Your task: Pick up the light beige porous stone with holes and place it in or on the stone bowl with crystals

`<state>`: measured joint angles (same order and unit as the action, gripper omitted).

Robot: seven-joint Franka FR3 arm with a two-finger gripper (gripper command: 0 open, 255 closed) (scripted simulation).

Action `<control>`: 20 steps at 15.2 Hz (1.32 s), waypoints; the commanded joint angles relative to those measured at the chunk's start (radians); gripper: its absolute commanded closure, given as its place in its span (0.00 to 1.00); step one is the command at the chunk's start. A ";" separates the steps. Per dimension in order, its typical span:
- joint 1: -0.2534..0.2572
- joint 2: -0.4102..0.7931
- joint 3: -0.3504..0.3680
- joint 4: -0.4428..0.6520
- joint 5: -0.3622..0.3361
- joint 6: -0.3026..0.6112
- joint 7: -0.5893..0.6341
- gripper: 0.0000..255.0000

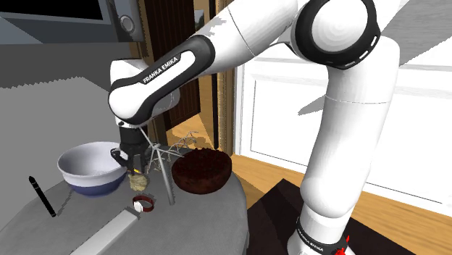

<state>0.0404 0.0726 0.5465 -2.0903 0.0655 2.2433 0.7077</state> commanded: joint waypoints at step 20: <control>0.034 0.195 -0.038 0.050 -0.141 0.094 0.072 0.00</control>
<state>0.0686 0.1645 0.5119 -2.0365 -0.0688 2.3522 0.7683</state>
